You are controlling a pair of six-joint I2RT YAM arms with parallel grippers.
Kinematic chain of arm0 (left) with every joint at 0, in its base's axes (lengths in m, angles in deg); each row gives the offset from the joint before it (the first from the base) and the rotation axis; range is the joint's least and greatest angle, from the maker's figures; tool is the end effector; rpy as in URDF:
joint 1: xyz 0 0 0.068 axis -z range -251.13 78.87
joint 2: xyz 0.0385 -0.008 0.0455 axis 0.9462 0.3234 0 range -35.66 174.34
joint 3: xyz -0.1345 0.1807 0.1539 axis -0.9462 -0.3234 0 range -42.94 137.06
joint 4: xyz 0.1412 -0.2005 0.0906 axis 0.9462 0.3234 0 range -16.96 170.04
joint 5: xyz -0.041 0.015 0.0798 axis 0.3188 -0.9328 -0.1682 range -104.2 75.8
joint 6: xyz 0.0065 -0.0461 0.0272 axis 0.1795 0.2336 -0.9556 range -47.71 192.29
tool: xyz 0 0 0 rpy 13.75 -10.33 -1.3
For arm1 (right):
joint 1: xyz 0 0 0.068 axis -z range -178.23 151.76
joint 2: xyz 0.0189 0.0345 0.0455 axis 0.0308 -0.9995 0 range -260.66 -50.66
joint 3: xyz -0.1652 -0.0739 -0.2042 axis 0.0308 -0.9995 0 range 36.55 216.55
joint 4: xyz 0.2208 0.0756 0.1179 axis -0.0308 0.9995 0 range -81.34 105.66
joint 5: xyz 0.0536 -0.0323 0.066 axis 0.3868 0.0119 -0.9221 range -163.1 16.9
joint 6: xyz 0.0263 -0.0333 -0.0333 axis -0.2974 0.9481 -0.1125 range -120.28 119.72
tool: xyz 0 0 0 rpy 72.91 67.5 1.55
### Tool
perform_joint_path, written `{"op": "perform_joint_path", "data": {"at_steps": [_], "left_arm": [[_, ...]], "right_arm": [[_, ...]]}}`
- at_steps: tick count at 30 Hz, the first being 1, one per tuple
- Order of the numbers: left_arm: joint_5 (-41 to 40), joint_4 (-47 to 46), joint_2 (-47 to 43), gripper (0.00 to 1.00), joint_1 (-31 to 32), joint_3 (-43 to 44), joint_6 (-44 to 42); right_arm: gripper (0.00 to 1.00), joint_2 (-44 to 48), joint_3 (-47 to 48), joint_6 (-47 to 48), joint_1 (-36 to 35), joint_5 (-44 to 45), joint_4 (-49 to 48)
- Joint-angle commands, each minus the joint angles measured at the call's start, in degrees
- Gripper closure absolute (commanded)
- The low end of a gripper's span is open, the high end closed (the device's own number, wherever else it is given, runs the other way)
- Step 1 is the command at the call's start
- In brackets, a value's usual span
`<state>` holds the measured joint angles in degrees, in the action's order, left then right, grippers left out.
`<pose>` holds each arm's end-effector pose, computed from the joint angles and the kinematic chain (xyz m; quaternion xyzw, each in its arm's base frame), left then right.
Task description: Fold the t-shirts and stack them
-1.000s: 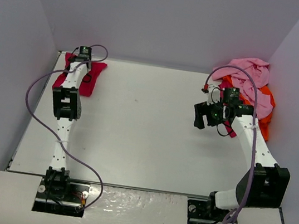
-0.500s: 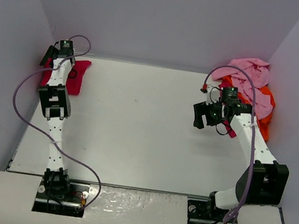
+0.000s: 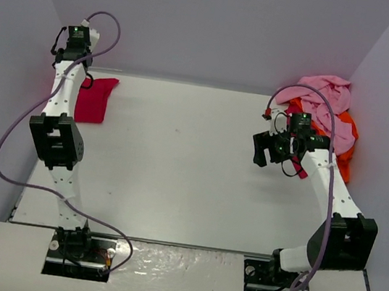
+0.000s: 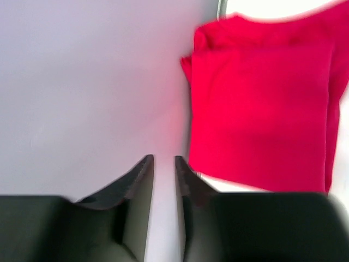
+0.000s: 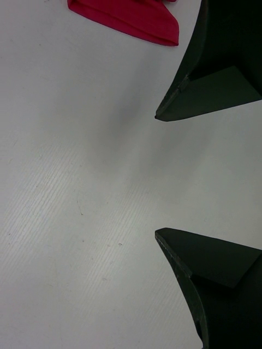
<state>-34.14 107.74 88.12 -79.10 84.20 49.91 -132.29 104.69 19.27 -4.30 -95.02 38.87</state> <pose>0.4932 0.0811 0.3513 0.0236 0.8625 0.2719 0.4261 0.3081 0.0461 0.3019 -0.2730 0.8637 0.1282 0.4038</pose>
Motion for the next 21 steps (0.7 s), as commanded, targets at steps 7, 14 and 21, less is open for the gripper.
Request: {"op": "perform_joint_path", "data": {"at_steps": [7, 14, 21], "left_arm": [[7.6, -0.9, -14.5, 1.00, 0.1, -29.4, 0.5], [7.2, -4.0, -11.2, 1.00, 0.1, -32.8, 1.0], [6.2, -4.0, -3.9, 1.00, 0.1, -29.5, 2.0]], "right_arm": [[0.23, 5.1, 0.1, 0.3, -0.3, -0.4, -0.8], [0.23, 6.6, -0.7, 0.4, -0.4, 0.2, -0.7], [0.23, 6.7, -1.6, 0.9, -0.3, 0.6, -0.9]]}}
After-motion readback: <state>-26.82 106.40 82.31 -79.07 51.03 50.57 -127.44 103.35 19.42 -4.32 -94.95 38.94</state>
